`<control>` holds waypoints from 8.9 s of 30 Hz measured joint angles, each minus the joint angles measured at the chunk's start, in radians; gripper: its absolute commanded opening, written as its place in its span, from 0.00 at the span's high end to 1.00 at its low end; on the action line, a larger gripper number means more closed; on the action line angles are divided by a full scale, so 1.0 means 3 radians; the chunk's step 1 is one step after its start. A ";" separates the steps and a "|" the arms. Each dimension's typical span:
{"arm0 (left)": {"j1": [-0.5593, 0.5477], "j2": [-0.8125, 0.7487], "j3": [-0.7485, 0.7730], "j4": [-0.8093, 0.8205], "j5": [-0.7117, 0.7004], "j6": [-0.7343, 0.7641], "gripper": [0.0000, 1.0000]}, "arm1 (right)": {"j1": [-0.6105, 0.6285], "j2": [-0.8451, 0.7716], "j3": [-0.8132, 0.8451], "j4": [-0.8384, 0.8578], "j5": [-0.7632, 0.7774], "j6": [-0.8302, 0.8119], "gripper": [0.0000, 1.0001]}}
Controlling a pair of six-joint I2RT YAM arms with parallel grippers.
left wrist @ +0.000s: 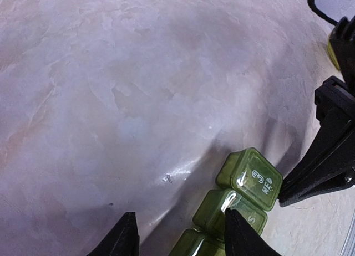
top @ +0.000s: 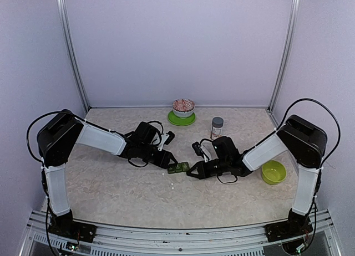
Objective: Sort the pills into containers
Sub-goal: Close the lid of the pill container on the pill container, then pick up the pill container from the center of the board, then pass from the left arm to the right, then open the lid of the pill container.
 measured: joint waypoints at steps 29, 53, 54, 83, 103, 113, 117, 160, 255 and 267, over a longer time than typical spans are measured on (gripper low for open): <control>0.0032 -0.0379 -0.0479 0.0164 -0.0130 0.0094 0.01 | -0.0027 -0.0553 0.0071 -0.0862 0.0081 -0.1052 0.46; 0.0006 -0.0193 -0.0340 -0.0047 0.0235 0.1944 0.08 | -0.0075 -0.0931 -0.0203 -0.0821 -0.0023 -0.1142 0.45; 0.0003 -0.0155 -0.0286 -0.0067 0.0234 0.1982 0.10 | -0.0075 -0.0937 -0.0215 -0.0813 -0.0031 -0.1142 0.45; -0.0098 0.0098 0.0126 -0.0348 0.0319 0.2332 0.60 | -0.0223 -0.1050 -0.0383 -0.0591 -0.0212 -0.0941 0.44; -0.0473 -0.0451 -0.0270 -0.0041 0.0028 0.2104 0.65 | -0.0308 -0.0530 -0.0379 0.0017 -0.0710 0.0064 0.40; -0.0617 -0.0470 -0.0285 0.0028 -0.0092 0.2094 0.65 | -0.0320 -0.0298 -0.0379 0.0613 -0.1054 0.0690 0.42; -0.0640 -0.0481 -0.0285 0.0038 -0.0116 0.2094 0.65 | -0.0332 -0.0254 -0.0384 0.0721 -0.1114 0.0815 0.42; -0.0777 -0.0675 -0.0498 0.0276 -0.0301 0.2113 0.05 | -0.0326 0.0233 -0.0484 0.1960 -0.1558 0.1737 0.85; -0.1334 -0.1264 -0.1064 0.0862 -0.1251 0.2609 0.37 | -0.0326 -0.0097 -0.0810 0.2681 -0.1804 0.2665 0.95; -0.1319 -0.1288 -0.1087 0.0885 -0.1202 0.2623 0.47 | -0.0326 -0.0156 -0.0810 0.2594 -0.1841 0.2604 0.95</control>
